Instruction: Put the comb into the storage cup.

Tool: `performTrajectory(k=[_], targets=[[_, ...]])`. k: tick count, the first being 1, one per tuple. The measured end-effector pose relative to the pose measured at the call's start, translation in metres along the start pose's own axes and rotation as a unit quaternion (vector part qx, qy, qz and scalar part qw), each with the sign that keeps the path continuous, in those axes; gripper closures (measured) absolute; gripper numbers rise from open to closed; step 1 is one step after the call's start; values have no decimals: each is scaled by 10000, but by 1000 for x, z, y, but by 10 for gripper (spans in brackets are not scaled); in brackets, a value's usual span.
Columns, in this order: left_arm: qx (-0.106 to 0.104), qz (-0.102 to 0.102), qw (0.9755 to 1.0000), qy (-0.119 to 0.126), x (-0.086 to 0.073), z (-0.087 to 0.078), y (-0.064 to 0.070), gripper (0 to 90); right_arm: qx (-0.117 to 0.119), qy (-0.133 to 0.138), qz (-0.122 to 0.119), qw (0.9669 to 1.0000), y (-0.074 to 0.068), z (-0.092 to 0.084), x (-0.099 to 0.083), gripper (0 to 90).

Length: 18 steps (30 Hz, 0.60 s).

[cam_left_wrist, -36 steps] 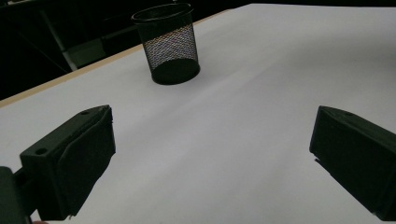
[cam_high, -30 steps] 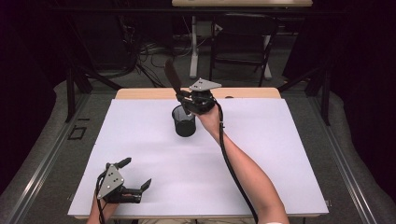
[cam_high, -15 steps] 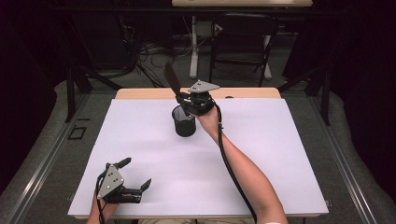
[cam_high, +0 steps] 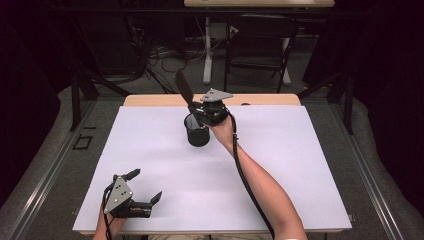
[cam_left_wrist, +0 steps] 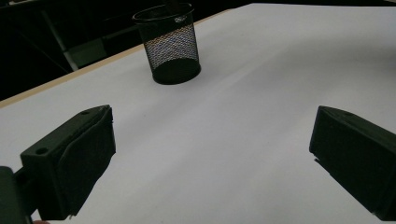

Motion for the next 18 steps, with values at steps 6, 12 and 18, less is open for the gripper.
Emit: performTrajectory(k=[6, 12, 18], targets=[[1, -2, 10000, -2, 0, 0, 0, 4, 17, -68, -26, 10000, 0, 3, -4, 723], [3, -2, 10000, -1, 0, 0, 0, 4, 22, -94, -26, 9999, -1, 5, -6, 723], [3, -4, 10000, 2, 0, 0, 0, 4, 19, -144, -46, 9999, 0, 7, -9, 722]])
Point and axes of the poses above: each handheld gripper's, and its own axes: z roughly forward along the jaws, x roughly out of its top, y roughly to its right, the point moved 7 cm from there along z, roughly forward along the jaws, and after that the axes turned 4 degrees about -y, right-handed, at the moved point
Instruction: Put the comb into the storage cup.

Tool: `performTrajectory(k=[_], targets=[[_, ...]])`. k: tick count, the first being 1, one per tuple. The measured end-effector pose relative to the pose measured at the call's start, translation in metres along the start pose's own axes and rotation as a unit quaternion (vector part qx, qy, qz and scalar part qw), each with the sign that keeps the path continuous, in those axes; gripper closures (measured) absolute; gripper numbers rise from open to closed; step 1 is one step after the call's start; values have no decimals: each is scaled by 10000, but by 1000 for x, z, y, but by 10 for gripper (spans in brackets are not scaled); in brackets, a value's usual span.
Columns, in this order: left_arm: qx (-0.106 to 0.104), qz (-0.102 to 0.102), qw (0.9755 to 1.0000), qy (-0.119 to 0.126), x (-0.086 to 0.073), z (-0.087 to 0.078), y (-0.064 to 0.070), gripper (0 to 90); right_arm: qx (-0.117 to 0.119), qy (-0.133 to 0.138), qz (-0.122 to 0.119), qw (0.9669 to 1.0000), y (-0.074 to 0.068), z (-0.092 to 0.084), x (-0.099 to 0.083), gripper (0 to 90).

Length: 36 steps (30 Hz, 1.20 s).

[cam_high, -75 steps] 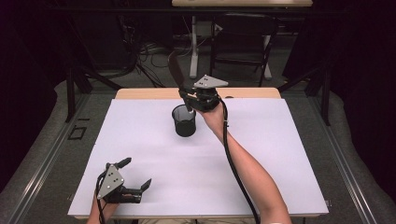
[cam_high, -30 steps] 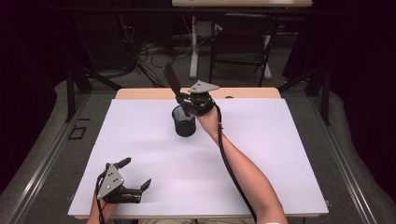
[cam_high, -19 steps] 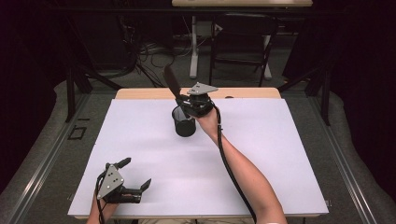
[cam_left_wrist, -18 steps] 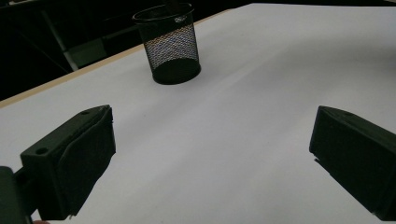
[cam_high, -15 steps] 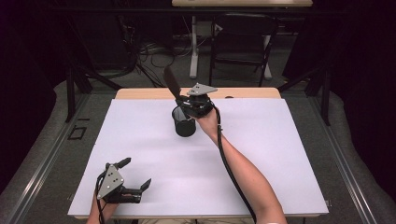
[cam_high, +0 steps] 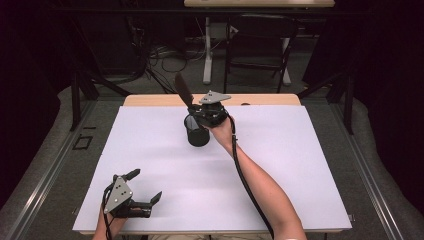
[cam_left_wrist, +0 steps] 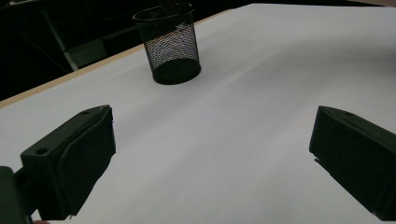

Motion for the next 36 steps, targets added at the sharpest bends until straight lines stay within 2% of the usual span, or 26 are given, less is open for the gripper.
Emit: performTrajectory(k=[36], targets=[[1, 5, 10000, -3, 0, 0, 0, 7, -23, -323, -72, 9994, 2, 10, -15, 722]])
Point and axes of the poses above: each handheld gripper's, and its own axes: z roughly forward along the jaws, x roughly out of its top, y roughly to its right, the point moved 7 cm from there along z, roughly forward along the jaws, and after that the axes turned 4 degrees about -y, right-handed, at the moved point
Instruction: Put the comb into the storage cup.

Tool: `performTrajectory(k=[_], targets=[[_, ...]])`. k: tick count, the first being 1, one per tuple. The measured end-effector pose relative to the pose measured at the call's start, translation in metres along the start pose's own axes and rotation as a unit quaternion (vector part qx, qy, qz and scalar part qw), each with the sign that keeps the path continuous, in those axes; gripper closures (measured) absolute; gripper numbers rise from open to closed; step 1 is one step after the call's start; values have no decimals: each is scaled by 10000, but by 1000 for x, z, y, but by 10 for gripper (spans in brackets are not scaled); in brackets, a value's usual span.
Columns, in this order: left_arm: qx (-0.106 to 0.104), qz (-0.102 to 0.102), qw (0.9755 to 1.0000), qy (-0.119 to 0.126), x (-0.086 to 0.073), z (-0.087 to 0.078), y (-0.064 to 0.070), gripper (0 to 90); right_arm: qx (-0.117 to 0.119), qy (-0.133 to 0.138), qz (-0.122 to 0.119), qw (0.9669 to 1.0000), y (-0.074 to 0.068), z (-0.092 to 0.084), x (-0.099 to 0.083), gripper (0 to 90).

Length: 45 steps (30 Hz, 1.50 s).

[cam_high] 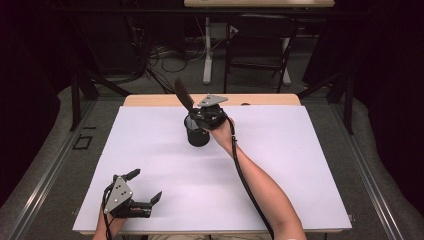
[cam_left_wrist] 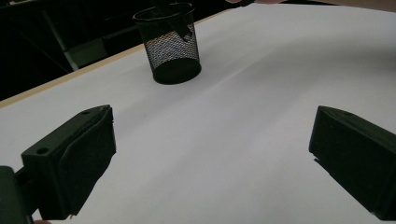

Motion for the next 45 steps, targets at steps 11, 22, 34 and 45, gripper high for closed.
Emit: performTrajectory(k=[11, 22, 34, 45], targets=[[-2, -1, 10000, -12, 0, 0, 0, 7, 2, -87, 18, 10000, -1, 3, -3, 718], [4, 1, 10000, 0, 0, 0, 0, 7, -15, -276, 184, 9994, -4, -2, -5, 427], [-4, -8, 10000, -2, 0, 0, 0, 7, 252, -470, 151, 9985, -13, -21, -7, 171], [-20, -10, 10000, -18, 0, 2, 1, 7, 523, -600, 199, 9966, -15, -43, -18, 36]])
Point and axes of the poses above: each handheld gripper's, and its own axes: z roughly forward along the jaws, x roughly out of its top, y roughly to its right, the point moved 7 cm from there along z, roughly forward along the jaws, and after that the axes turned 4 degrees about -y, right-handed, at the moved point
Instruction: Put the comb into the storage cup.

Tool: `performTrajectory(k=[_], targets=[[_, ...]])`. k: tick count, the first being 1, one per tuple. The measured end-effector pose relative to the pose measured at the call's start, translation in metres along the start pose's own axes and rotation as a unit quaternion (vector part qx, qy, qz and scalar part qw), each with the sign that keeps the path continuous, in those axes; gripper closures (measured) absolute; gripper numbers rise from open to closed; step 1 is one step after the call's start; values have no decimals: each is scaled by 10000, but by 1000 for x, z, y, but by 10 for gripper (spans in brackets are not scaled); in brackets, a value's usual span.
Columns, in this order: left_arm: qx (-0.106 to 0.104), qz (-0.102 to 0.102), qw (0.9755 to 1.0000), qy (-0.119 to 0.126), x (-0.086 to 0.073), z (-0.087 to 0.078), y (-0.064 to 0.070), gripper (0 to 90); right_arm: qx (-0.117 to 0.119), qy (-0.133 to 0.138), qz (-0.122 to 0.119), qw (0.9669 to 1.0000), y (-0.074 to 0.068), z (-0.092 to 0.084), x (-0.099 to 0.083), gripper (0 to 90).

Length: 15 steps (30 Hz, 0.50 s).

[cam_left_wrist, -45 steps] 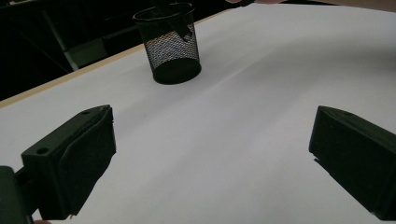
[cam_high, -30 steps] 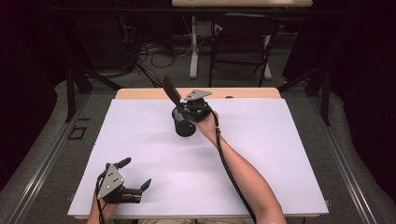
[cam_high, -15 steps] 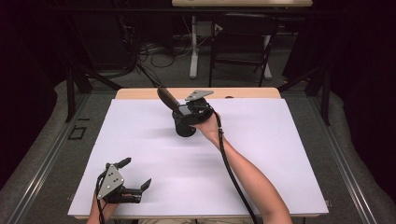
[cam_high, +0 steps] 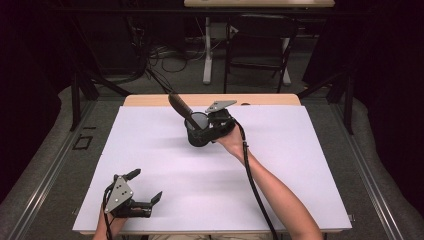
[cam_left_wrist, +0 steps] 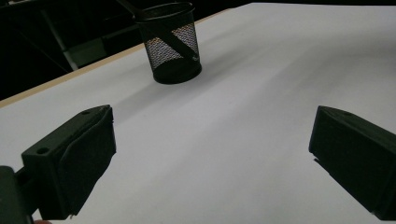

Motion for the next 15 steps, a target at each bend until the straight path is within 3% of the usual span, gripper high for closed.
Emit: performTrajectory(k=[11, 15], targets=[[9, 16, 10000, 3, 0, -1, 0, 7, 227, -268, 166, 9992, 1, -25, -27, 0], [-3, 19, 10000, 5, 1, -1, 1, 7, 200, -297, 156, 9992, 1, -35, -34, 0]])
Point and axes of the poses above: each handheld gripper's, and its own axes: z roughly forward along the jaws, x roughly out of its top, y roughly to its right, the point moved 7 cm from there along z, roughly forward along the jaws, and after that the axes turned 4 degrees about -y, right-handed, at the moved point
